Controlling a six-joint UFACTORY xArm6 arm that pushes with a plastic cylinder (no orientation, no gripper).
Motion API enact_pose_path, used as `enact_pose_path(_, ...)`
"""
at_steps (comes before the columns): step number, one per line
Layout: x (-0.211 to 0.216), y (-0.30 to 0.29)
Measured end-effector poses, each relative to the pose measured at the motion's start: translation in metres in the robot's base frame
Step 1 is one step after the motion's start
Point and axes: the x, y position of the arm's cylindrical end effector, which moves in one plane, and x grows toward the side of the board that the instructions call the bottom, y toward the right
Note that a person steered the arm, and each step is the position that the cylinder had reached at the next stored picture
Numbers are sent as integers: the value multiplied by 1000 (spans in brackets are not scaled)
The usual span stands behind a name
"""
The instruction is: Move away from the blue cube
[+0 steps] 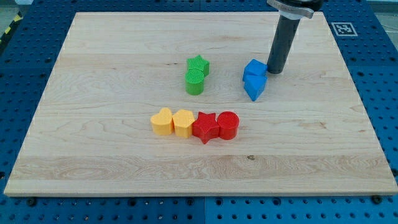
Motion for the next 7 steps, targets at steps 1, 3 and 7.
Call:
enact_pose_path(1,-40,-43)
enact_pose_path(3,-82,-56)
enact_pose_path(7,-54,-230)
